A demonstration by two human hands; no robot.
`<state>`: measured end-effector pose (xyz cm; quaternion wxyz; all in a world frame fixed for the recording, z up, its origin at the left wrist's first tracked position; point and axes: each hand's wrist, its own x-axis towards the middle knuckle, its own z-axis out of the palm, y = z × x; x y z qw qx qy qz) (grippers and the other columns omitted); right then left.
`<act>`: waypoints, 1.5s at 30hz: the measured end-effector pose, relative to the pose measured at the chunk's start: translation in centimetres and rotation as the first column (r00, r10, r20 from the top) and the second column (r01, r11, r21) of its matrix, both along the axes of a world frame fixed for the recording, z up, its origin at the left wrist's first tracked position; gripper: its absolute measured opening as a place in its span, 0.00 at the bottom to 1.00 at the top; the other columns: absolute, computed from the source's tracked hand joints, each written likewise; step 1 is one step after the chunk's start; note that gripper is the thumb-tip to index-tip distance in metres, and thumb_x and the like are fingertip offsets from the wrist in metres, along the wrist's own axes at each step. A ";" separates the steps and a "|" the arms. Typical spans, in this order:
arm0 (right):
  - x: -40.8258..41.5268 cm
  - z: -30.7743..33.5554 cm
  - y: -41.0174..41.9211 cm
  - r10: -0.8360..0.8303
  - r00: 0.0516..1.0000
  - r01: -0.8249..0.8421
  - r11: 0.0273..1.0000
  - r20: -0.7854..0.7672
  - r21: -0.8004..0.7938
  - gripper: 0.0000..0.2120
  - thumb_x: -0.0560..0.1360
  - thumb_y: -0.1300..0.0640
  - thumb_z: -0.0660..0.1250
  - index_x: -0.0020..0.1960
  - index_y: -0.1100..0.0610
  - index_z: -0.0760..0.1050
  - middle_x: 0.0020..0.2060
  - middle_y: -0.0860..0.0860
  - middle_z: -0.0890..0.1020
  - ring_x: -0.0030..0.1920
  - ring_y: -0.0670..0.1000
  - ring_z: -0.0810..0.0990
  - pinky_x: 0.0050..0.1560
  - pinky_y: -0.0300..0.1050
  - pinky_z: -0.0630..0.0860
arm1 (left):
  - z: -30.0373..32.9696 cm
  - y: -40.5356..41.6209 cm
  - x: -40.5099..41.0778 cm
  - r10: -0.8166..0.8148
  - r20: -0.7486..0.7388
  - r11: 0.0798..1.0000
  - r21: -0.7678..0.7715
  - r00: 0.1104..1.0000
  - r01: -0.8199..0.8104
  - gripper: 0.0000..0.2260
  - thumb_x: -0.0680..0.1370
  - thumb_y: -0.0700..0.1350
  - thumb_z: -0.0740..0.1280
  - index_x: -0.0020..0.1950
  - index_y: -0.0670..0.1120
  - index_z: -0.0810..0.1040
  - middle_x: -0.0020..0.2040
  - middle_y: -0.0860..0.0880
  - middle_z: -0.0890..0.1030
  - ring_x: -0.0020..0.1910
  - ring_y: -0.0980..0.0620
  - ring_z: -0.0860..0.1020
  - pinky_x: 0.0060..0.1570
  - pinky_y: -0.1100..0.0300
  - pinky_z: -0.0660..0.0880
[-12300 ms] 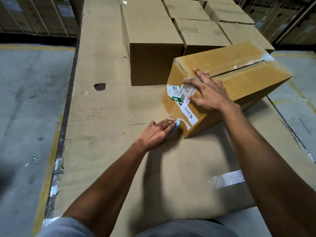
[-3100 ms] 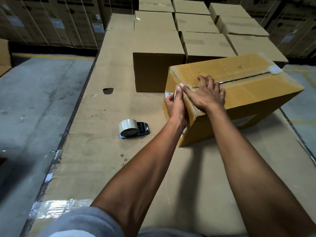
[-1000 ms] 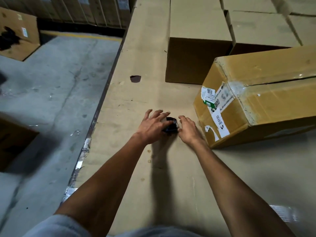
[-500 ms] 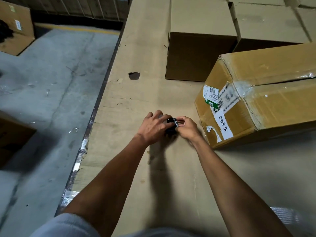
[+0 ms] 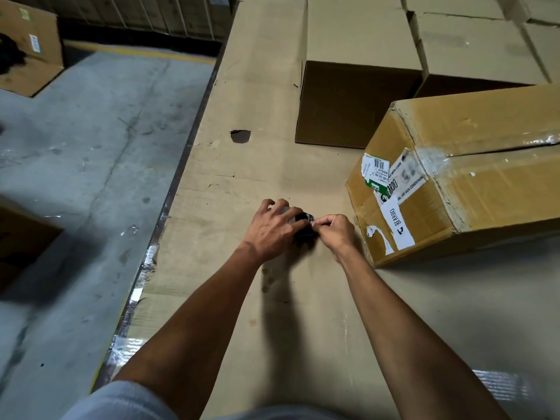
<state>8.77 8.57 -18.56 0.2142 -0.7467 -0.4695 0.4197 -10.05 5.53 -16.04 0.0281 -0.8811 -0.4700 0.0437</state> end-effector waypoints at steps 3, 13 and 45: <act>-0.1 0.1 0.1 0.026 1.000 -0.026 1.000 0.004 -0.005 0.02 0.74 0.57 0.77 0.46 0.55 0.88 0.47 0.52 0.90 0.52 0.54 0.86 0.57 0.44 0.81 | 0.0 -0.1 0.0 0.005 -0.005 1.000 0.025 1.000 -0.005 0.21 0.80 0.50 0.57 0.70 0.56 0.82 0.67 0.50 0.84 0.61 0.40 0.80 0.56 0.44 0.73; 0.2 1.3 0.2 0.081 0.996 -0.083 0.995 0.036 0.061 0.11 0.76 0.59 0.73 0.36 0.48 0.82 0.48 0.50 0.89 0.54 0.54 0.85 0.59 0.47 0.81 | -0.3 -0.3 -0.5 0.062 0.076 0.996 0.057 0.995 -0.066 0.22 0.78 0.48 0.68 0.73 0.55 0.76 0.69 0.49 0.82 0.59 0.39 0.80 0.55 0.44 0.72; 0.0 2.8 1.9 0.261 0.909 -0.333 0.923 0.325 0.190 0.06 0.82 0.59 0.68 0.48 0.50 0.75 0.50 0.56 0.85 0.51 0.56 0.83 0.52 0.47 0.77 | -2.1 -1.7 -2.2 0.054 0.223 0.989 0.126 0.973 -0.084 0.32 0.80 0.52 0.72 0.84 0.61 0.66 0.84 0.53 0.70 0.67 0.40 0.77 0.59 0.43 0.77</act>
